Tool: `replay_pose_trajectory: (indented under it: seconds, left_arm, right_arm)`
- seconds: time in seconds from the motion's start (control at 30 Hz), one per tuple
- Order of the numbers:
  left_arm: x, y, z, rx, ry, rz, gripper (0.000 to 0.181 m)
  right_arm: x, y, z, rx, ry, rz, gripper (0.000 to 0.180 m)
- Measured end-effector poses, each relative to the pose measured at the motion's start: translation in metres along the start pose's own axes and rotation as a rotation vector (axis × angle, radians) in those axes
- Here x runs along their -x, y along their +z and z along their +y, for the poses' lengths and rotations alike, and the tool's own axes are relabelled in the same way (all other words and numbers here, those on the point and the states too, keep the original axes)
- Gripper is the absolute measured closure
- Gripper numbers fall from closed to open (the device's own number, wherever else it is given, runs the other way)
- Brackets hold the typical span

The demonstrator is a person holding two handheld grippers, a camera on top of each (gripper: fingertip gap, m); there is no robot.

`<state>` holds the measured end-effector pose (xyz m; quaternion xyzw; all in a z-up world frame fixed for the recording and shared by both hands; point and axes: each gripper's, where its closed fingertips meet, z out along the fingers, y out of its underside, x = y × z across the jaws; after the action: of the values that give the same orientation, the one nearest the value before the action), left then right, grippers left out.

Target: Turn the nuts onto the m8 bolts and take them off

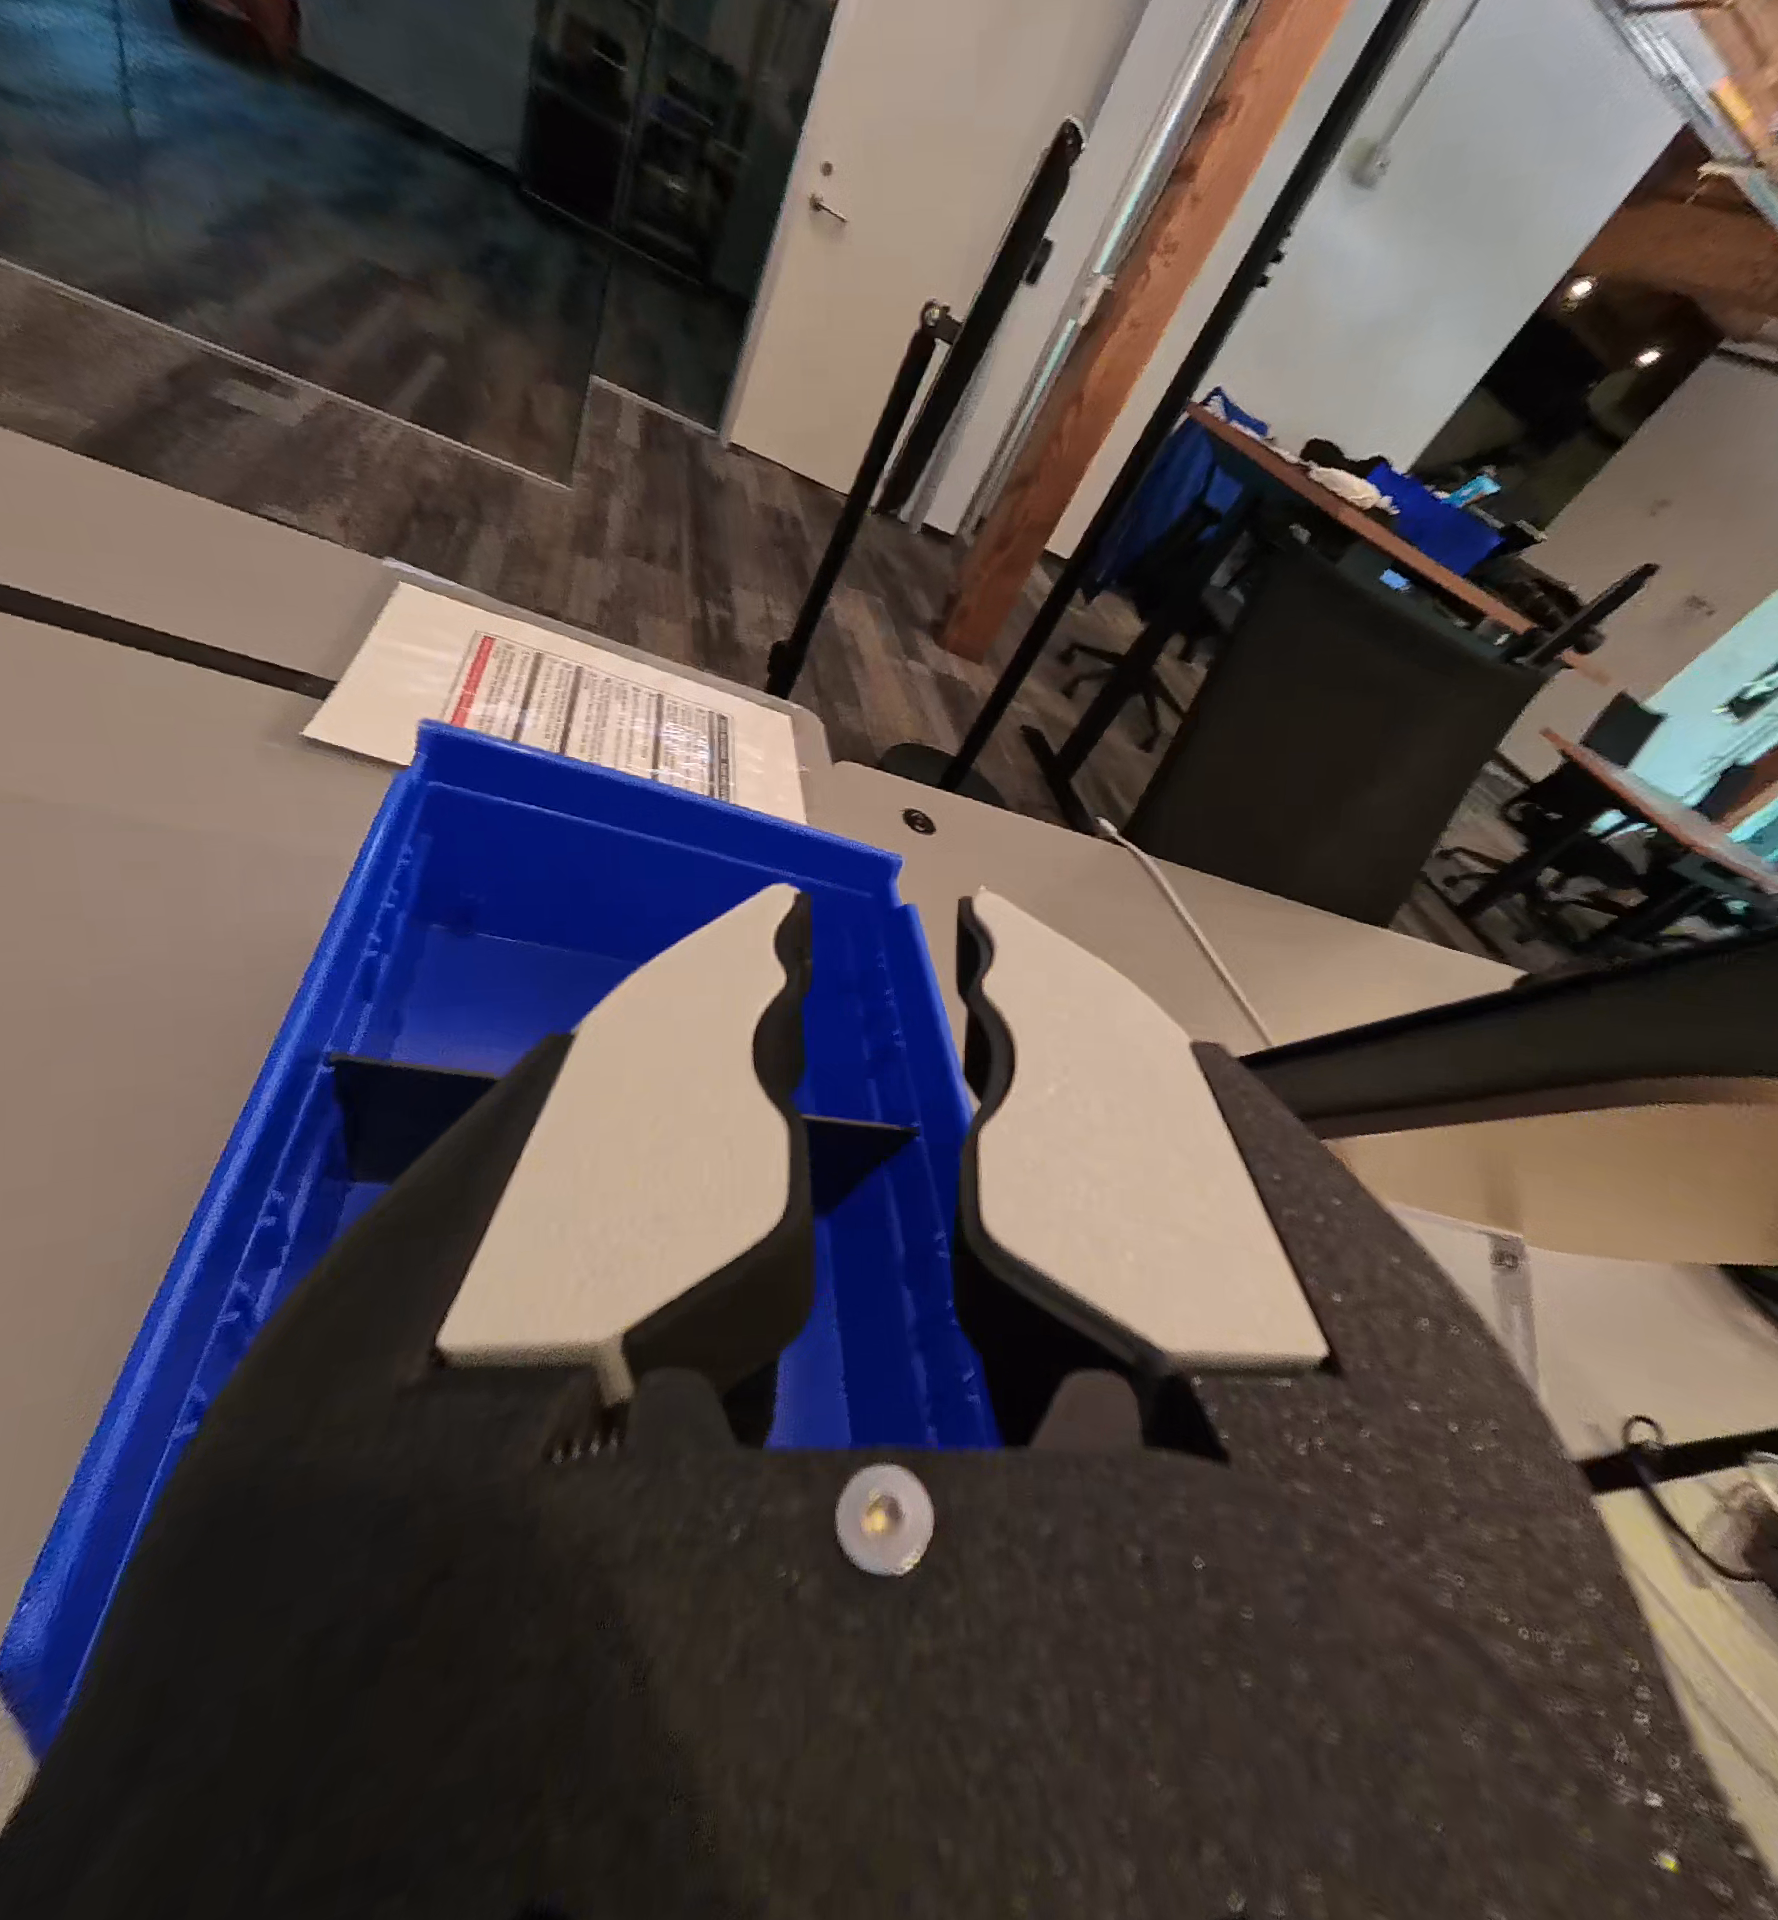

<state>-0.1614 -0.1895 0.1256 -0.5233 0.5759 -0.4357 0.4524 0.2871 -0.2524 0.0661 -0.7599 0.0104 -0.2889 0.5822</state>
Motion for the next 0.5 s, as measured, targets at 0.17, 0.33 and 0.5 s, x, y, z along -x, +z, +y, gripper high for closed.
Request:
replay_pose_trajectory:
  seconds: [0.17,0.33,0.5]
  left_arm:
    - [0.017,-0.045,0.01,0.029,-0.018,-0.15,0.159]
    - [0.037,-0.118,0.044,0.134,-0.051,-0.38,0.159]
    - [0.064,-0.209,0.086,0.268,-0.112,-0.723,0.156]
  right_arm:
    - [-0.01,0.006,0.035,0.125,0.1,-0.084,0.156]
    - [-0.036,0.01,0.082,0.326,0.03,-0.071,0.147]
    - [-0.031,0.019,0.136,0.575,0.101,-0.222,0.133]
